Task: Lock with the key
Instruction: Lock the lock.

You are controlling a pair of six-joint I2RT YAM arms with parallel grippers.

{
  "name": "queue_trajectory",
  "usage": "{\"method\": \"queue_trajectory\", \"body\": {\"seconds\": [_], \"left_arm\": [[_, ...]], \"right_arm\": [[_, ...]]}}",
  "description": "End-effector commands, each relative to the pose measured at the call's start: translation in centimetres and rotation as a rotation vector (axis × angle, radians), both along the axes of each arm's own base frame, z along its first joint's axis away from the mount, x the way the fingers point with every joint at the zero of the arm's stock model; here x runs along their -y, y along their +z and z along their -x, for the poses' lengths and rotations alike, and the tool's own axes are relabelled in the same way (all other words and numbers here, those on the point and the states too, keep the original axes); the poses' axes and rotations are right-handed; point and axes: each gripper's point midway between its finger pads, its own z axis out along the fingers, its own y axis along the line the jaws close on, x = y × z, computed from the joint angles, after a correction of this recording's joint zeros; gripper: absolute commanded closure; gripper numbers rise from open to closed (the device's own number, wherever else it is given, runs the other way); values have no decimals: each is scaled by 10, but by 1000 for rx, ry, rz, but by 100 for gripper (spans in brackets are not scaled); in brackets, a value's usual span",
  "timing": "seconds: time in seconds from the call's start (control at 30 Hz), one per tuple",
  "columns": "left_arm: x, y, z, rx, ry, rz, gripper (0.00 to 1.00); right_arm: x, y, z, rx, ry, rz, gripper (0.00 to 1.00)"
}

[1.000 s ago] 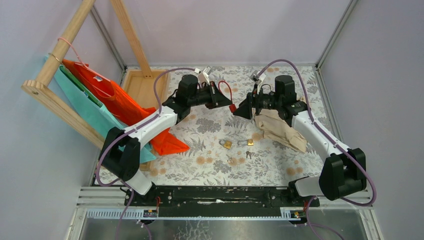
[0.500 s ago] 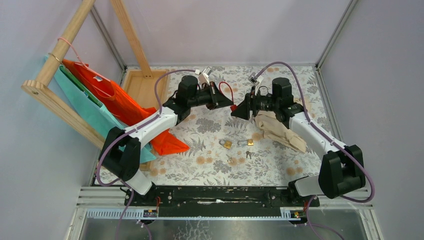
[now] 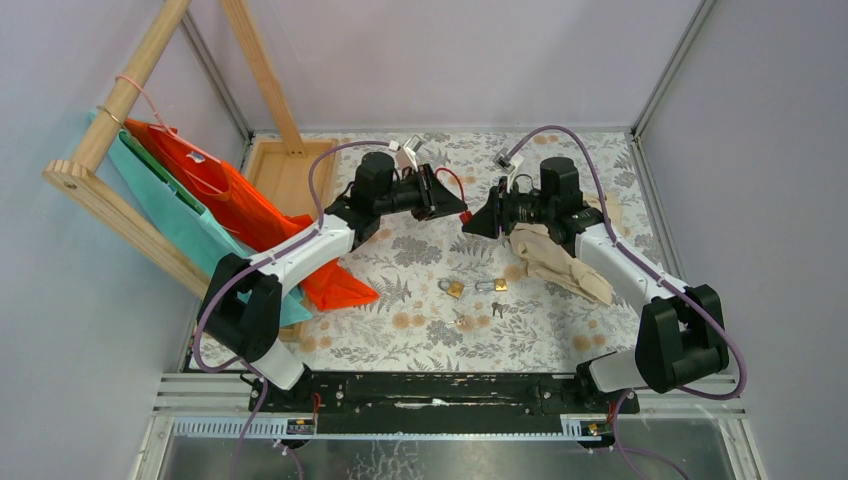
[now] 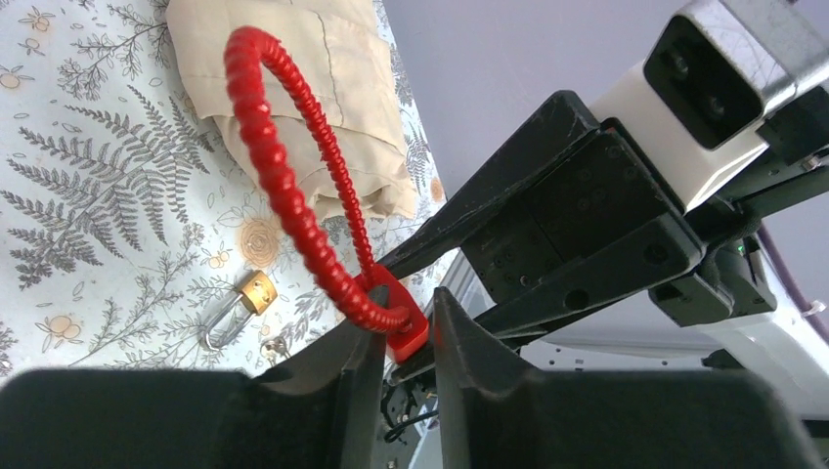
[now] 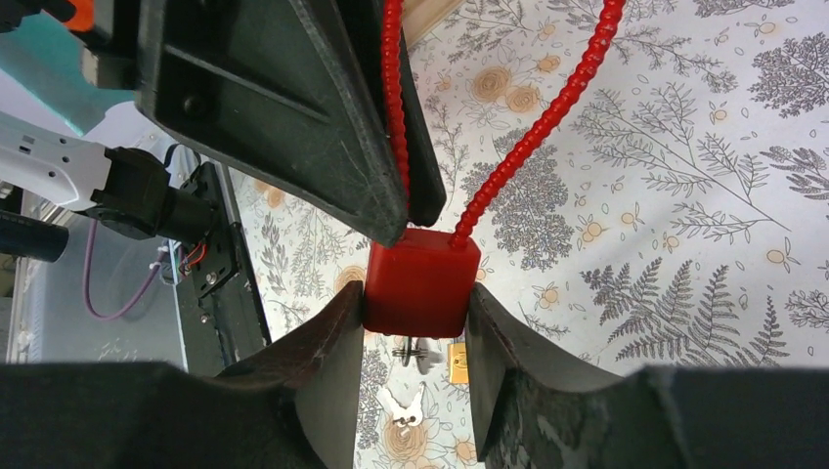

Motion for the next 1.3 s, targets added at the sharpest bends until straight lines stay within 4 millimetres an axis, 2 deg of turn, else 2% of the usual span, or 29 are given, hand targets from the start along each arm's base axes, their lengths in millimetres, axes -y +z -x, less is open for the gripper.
{"method": "queue_trajectory", "body": {"seconds": [0.0,0.07,0.17,0.67,0.9,0.97,1.03,1.13,1.17,1.27], "left_arm": [[-1,9,-5,40,21,19,64],[0,5,-4,27,25,7,56],[2,-2,-2,3,29,-12,50],[13,-17,4,-125,24,-44,47],[20,-20,10,-189,0,-10,60],[22,-18,11,-201,-11,8,67],[23,-13,11,-201,-22,25,79],[23,-6,11,-189,-33,56,94],[22,-3,10,-182,-34,70,99],[14,2,8,-169,-23,115,100]], "right_arm": [[-3,20,-8,110,9,11,100],[-2,21,-10,121,3,24,100],[-2,23,-11,132,-1,35,100],[-3,22,-10,174,6,76,100],[-3,21,-11,175,0,84,100],[-3,19,-11,172,-2,86,100],[-2,19,-12,173,-9,89,99],[1,15,-14,169,-29,102,88],[1,15,-14,170,-31,103,81],[2,13,-12,171,-27,103,54]]}}
